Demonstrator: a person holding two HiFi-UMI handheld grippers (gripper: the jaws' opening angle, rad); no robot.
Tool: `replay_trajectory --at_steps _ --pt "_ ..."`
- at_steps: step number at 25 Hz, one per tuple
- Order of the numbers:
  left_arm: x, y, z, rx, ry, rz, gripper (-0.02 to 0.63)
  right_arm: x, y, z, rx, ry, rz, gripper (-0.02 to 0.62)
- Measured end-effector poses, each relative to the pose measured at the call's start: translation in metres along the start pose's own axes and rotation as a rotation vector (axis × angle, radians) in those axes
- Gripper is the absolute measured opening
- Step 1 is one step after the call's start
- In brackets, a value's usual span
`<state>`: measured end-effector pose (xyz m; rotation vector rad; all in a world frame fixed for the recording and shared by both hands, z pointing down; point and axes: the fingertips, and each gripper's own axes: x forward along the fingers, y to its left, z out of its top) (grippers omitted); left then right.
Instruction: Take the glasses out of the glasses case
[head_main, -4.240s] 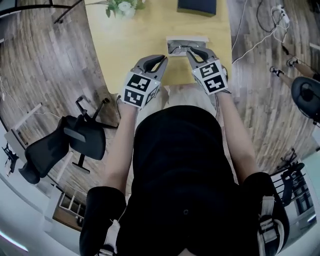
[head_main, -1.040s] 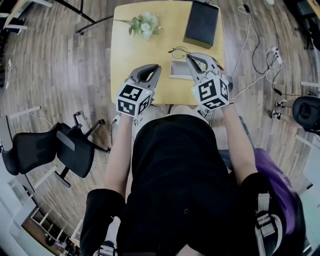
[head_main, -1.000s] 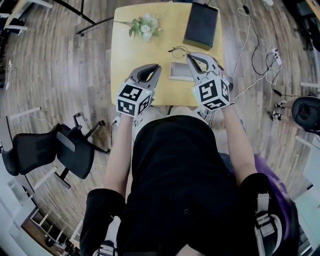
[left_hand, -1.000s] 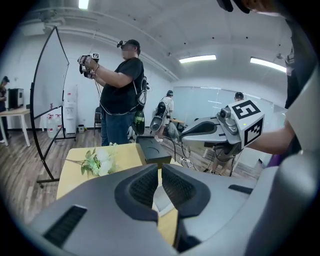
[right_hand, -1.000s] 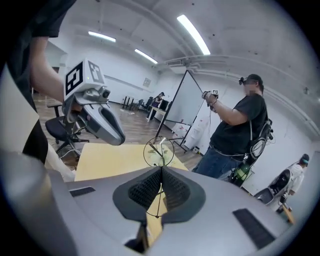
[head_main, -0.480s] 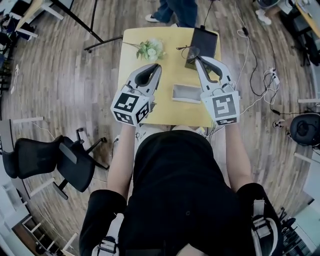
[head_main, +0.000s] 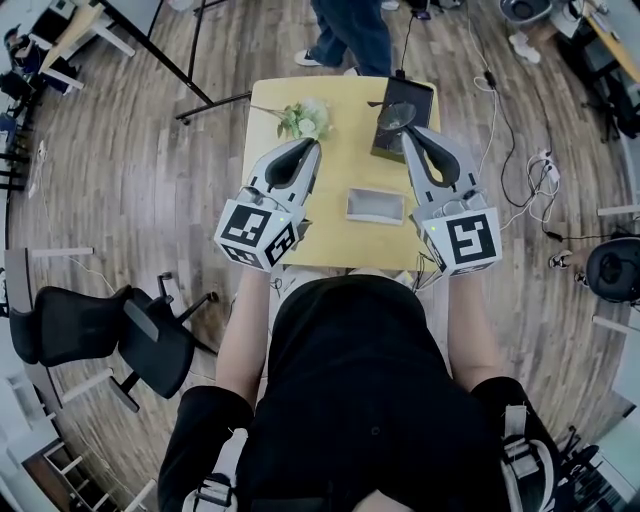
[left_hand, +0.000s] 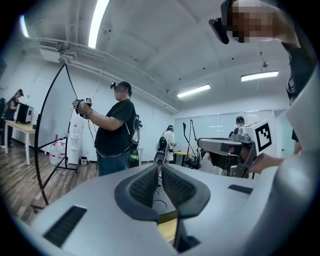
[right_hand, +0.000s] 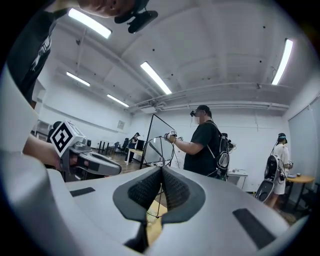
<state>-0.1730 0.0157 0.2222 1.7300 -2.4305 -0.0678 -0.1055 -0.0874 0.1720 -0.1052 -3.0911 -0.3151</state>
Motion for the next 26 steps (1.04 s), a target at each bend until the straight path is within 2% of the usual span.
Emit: replay_trajectory --at_steps 9,26 --pt "0.0 -0.011 -0.007 -0.003 0.015 -0.021 0.04 -0.009 0.005 -0.011 0.075 0.006 0.008 0.023" --pt "0.01 -0.009 -0.01 -0.005 0.023 -0.019 0.04 -0.009 0.002 -0.02 0.051 0.023 0.029 0.023"
